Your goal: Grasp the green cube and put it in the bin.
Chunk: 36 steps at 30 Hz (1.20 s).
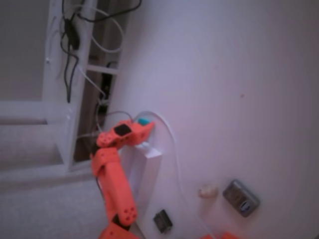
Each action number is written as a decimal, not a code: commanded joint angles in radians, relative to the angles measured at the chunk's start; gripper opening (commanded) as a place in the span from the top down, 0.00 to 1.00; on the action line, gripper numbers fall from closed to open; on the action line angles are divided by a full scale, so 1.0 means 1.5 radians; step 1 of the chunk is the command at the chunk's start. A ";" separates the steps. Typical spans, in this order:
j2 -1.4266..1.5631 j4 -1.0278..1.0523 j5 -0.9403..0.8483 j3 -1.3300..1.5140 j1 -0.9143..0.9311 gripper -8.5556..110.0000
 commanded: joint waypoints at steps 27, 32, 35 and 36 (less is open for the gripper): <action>0.239 0.173 -0.003 0.221 0.034 0.76; 0.329 0.173 -0.004 0.254 0.050 0.64; 0.376 0.164 -0.004 0.270 0.055 0.58; 0.387 0.159 -0.003 0.271 0.057 0.55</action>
